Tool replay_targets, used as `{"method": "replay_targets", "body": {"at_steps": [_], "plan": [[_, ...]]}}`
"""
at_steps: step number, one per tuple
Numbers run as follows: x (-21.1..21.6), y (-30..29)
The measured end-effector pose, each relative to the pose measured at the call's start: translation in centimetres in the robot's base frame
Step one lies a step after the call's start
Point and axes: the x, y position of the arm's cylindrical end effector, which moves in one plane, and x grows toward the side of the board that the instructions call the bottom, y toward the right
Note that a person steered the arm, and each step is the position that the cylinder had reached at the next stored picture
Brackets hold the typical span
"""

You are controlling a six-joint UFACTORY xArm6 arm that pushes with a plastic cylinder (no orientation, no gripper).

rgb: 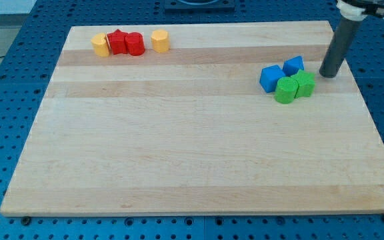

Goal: Separate the blue blocks from green blocks

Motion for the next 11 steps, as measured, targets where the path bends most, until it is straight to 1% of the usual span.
{"method": "replay_targets", "body": {"at_steps": [2,4,6,7,9,11], "plan": [[-1.0,0.0],[-1.2,-0.6],[1.4,-9.0],[2.1,-12.3],[2.4,-23.6],[1.4,-24.5]]}}
